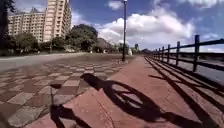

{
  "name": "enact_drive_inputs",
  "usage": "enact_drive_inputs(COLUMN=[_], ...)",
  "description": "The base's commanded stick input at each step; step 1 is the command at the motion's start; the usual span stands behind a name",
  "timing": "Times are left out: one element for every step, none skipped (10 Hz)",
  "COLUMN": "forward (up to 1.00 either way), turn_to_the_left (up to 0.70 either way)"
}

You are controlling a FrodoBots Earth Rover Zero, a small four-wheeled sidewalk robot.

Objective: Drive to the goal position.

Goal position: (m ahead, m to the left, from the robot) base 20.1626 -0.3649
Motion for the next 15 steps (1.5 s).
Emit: enact_drive_inputs(forward=[0.7, 0.7, 0.7, 0.7, 0.7, 0.7, 0.7, 0.7, 0.7, 0.7, 0.7, 0.7, 0.7, 0.7, 0.7], turn_to_the_left=[0.21, 0.35, 0.35, 0.35, 0.35, 0.35, 0.35, 0.35, 0.35, 0.35, 0.17, 0.0, 0.0, 0.0, 0.0])
